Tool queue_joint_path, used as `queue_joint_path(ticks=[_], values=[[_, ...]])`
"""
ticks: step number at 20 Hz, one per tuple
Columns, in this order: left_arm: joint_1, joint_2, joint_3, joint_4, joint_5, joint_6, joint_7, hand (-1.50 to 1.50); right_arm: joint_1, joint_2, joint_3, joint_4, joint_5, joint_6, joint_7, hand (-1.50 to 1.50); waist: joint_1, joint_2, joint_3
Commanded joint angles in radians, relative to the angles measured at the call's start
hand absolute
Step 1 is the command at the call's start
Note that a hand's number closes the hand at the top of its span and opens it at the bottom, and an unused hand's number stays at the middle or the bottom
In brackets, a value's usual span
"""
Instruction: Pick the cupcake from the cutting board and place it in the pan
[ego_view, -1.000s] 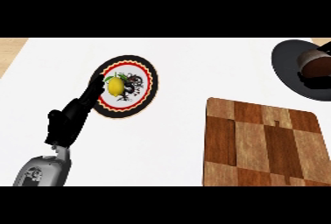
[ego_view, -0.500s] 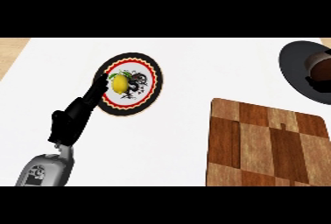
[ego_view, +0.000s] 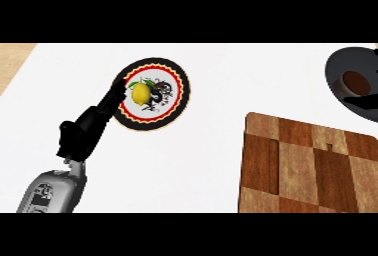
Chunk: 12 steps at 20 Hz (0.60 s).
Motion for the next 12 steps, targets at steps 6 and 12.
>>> queue_joint_path(ticks=[6, 12], values=[[0.017, -0.009, -0.003, 0.013, -0.018, 0.016, -0.018, 0.0, -0.032, -0.014, -0.216, 0.001, -0.222, 0.156, -0.098, -1.5, -0.015, -0.001, 0.002], [0.01, 0.008, 0.026, -0.006, 0.011, 0.0, -0.002, 0.0, 0.047, -0.1, -0.28, 0.03, -0.291, 0.409, -0.162, -1.5, -0.032, -0.002, 0.003]])
